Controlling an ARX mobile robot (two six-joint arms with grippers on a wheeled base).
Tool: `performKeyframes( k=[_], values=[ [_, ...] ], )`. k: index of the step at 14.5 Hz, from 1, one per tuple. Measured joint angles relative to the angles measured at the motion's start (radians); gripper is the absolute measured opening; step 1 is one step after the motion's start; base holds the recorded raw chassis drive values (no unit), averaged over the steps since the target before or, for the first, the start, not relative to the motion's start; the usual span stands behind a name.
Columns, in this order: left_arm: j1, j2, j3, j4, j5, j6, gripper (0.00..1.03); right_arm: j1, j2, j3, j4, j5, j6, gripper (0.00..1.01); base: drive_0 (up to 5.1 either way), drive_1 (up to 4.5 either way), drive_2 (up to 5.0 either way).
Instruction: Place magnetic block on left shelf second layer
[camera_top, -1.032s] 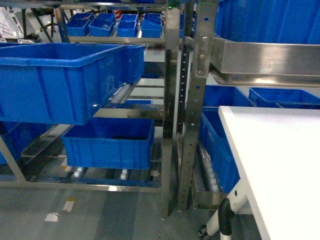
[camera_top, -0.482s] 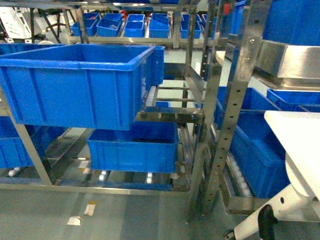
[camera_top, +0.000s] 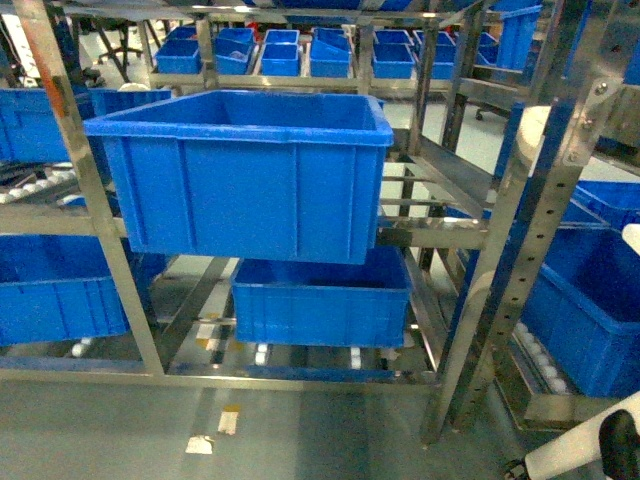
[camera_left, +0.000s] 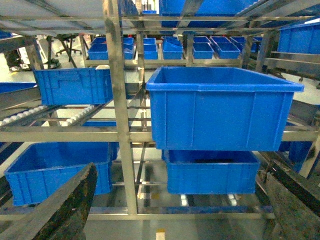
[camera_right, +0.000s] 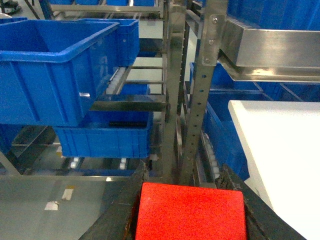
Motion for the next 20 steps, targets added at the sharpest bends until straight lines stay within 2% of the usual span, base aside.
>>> performKeyframes(
  k=[13, 20],
  values=[
    [0.000, 0.000, 0.000, 0.000, 0.001, 0.000, 0.98, 0.000, -0.002, 0.000, 0.001, 0.000, 0.000, 0.34, -5.0, 2.40, 2.4],
    [0.000, 0.000, 0.000, 0.002, 0.000, 0.000, 0.98, 0.000, 0.001, 0.000, 0.002, 0.000, 0.000, 0.34, -3.1, 5.07, -1.6]
  ],
)
